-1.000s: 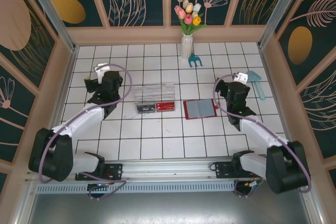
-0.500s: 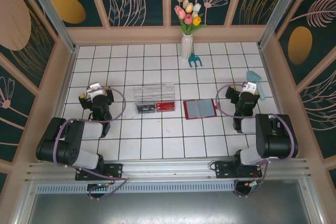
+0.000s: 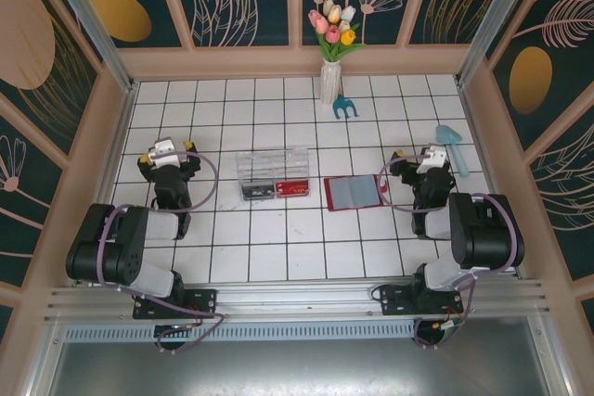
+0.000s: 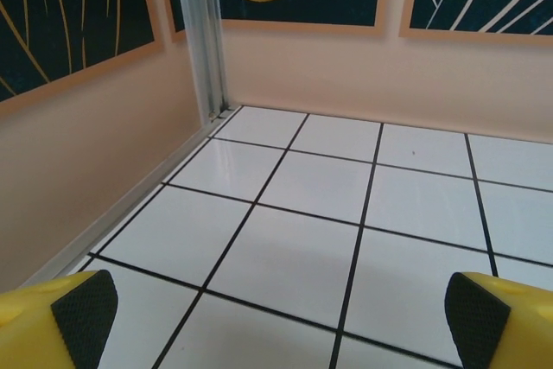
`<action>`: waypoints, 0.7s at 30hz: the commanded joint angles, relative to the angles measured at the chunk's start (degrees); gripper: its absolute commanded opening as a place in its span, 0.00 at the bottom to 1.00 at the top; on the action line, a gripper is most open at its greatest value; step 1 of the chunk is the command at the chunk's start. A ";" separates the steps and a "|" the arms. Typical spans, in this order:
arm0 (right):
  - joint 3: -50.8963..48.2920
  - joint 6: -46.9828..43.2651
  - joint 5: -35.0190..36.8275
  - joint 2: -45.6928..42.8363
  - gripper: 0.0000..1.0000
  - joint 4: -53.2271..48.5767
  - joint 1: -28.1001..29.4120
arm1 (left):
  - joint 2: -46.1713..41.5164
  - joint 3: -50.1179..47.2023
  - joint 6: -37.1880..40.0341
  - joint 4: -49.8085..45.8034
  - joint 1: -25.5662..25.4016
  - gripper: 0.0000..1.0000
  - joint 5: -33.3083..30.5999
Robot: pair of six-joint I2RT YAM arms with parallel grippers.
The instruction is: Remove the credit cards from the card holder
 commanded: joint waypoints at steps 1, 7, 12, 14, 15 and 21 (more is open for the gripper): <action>0.33 -0.75 -1.32 0.10 0.99 3.30 0.23 | 0.15 -2.34 -1.15 5.84 1.06 0.99 3.30; 0.31 -0.66 -1.35 0.12 0.99 3.21 0.21 | 2.07 -3.53 -0.43 9.62 1.67 0.99 6.87; 0.33 -0.66 -1.43 0.06 0.99 3.20 0.16 | 1.93 -3.58 -0.38 9.44 1.72 0.99 6.83; 0.29 -0.66 -1.40 0.13 0.99 3.20 0.15 | 1.94 -3.54 -0.43 9.37 1.65 0.99 6.86; 0.28 -0.61 -1.40 0.02 0.99 3.20 0.14 | 1.87 -3.62 -0.41 9.24 1.70 0.99 6.84; 0.29 -0.66 -1.40 0.14 0.99 3.19 0.15 | 1.92 -3.40 -0.36 9.05 1.65 0.99 6.96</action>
